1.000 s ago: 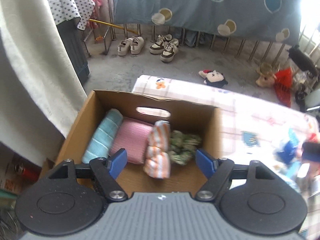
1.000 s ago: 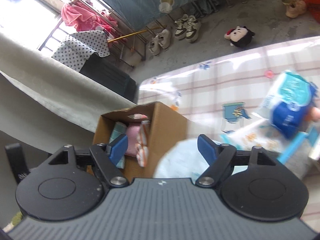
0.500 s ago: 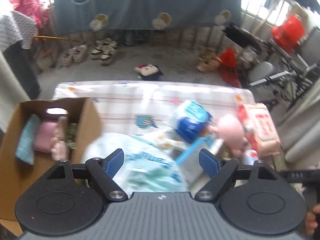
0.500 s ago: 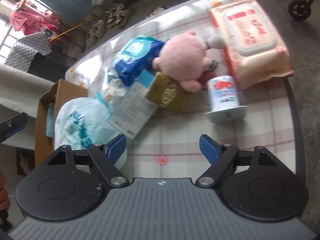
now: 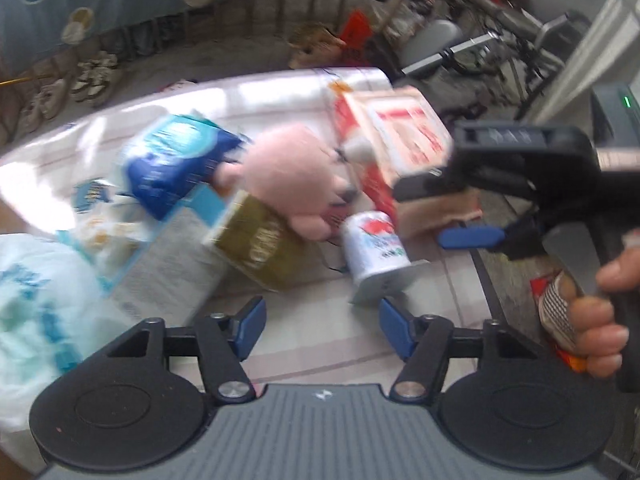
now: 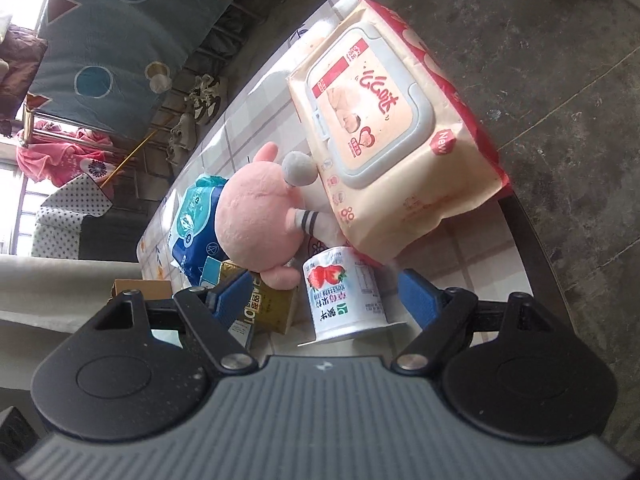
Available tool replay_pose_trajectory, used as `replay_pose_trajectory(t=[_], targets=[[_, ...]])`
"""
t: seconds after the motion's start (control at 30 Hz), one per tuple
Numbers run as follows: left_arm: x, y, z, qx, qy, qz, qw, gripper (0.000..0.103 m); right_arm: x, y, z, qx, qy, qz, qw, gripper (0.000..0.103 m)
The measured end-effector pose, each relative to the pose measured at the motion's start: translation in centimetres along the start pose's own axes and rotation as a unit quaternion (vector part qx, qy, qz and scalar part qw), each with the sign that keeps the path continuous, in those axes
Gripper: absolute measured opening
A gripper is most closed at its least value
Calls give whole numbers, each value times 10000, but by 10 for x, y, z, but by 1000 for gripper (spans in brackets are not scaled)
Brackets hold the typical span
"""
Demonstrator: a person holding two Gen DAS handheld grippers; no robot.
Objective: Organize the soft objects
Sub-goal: 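Grasp the white yogurt cup with the left tool while the right tool reaches the gold tissue pack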
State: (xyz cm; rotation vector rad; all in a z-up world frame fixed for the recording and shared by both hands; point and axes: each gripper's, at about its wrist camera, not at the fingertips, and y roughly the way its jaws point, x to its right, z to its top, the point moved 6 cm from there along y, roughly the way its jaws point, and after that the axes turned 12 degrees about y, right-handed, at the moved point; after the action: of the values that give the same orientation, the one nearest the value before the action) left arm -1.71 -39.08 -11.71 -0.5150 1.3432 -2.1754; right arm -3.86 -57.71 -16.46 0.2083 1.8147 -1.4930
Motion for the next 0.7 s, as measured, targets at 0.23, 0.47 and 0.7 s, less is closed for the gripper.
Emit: replay_pose_trajectory(t=[0.23,0.47,0.7], targets=[[36,61,5,-183,652,47,9977,59,6,32,-1,-646,-241,-28,9976,72],[40,84,6,-289,776,-18,9966,46,16,57,-9,-1210,-27,87,9926,48],[30,57,-11,-566,496,-272,9968,39,18,57,-25,-1512,399,-6,9877,48]])
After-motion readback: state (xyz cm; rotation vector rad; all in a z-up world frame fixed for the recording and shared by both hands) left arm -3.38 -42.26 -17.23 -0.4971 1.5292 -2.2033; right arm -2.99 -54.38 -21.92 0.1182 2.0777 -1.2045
